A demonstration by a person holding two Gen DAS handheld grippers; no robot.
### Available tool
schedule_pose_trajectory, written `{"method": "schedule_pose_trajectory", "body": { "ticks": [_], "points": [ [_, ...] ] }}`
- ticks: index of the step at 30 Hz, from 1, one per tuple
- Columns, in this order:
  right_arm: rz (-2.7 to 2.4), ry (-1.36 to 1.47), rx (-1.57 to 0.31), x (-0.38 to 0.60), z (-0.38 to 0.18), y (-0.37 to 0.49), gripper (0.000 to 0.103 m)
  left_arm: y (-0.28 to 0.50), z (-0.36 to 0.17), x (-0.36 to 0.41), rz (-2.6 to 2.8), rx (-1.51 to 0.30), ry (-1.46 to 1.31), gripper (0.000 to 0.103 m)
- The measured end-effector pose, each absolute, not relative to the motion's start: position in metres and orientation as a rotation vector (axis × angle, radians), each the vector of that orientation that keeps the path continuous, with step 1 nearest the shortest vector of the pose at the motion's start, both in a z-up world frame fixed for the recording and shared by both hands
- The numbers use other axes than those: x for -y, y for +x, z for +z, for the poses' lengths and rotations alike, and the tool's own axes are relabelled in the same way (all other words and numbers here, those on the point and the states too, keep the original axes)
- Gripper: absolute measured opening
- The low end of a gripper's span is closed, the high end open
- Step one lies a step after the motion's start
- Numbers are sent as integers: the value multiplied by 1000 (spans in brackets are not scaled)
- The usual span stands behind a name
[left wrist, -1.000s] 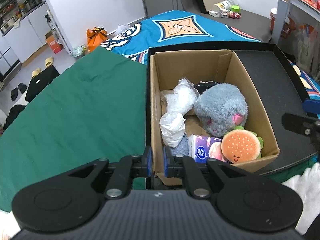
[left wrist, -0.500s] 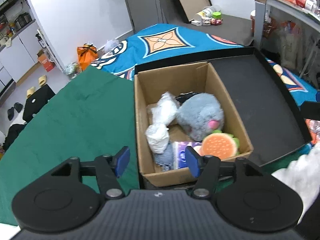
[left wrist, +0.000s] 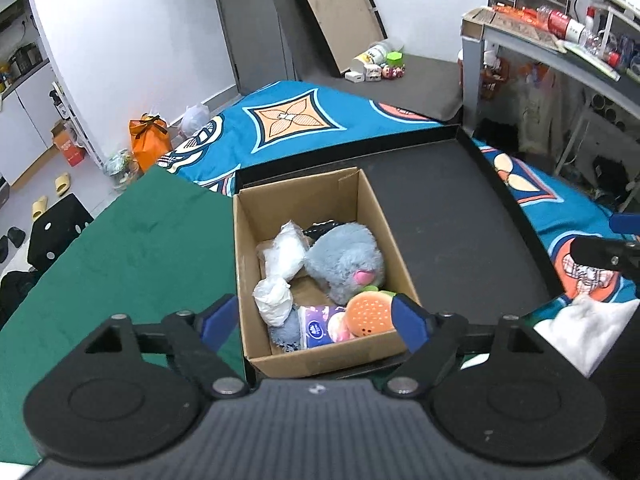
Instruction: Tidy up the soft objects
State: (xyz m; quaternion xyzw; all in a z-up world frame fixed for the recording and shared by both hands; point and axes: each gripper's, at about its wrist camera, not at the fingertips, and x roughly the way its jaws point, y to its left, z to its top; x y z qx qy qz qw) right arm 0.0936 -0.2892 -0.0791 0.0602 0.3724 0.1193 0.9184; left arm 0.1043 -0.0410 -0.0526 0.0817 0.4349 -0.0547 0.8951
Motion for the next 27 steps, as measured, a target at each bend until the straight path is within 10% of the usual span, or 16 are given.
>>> {"method": "schedule_pose_trajectory", "body": {
  "ticks": [27],
  "points": [
    [242, 157, -698, 305, -33, 46, 103, 42, 11, 25, -88, -762, 106, 99]
  ]
}}
